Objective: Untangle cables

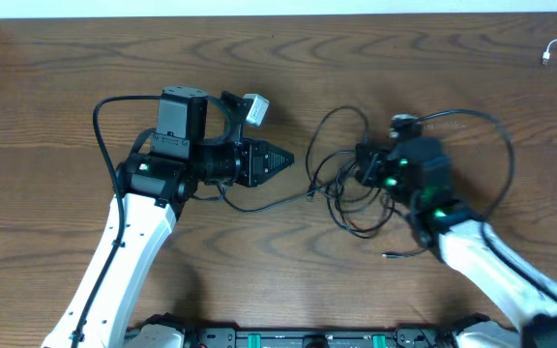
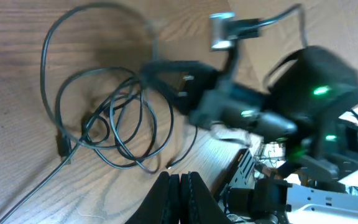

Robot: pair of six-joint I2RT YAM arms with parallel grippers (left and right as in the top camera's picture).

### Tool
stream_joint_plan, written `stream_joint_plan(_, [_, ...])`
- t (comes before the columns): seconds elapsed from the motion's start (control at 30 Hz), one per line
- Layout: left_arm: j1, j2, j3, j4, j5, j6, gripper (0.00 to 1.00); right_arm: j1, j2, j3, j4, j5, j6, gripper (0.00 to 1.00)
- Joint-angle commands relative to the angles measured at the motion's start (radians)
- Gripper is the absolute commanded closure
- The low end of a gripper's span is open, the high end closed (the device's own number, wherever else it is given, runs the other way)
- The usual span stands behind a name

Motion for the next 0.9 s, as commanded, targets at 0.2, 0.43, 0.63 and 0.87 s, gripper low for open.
stream_joint_plan(0.2, [0.000, -0.001, 0.011, 0.003, 0.016, 0.010, 0.92, 0.046, 0.172, 0.010, 0.428, 0.123, 0.011, 0.99])
stream_joint_plan(0.43, [0.000, -0.001, 0.011, 0.003, 0.016, 0.010, 0.92, -0.029, 0.082, 0.010, 0.510, -0.100, 0.253, 0.99])
stream_joint_plan(0.63, [0.000, -0.001, 0.011, 0.003, 0.016, 0.010, 0.92, -0.089, 0.065, 0.010, 0.206, -0.316, 0.425, 0.98])
stream_joint_plan(0.87, [0.000, -0.001, 0.011, 0.002, 0.016, 0.010, 0.92, -0.116, 0.065, 0.010, 0.065, -0.189, 0.200, 0.98])
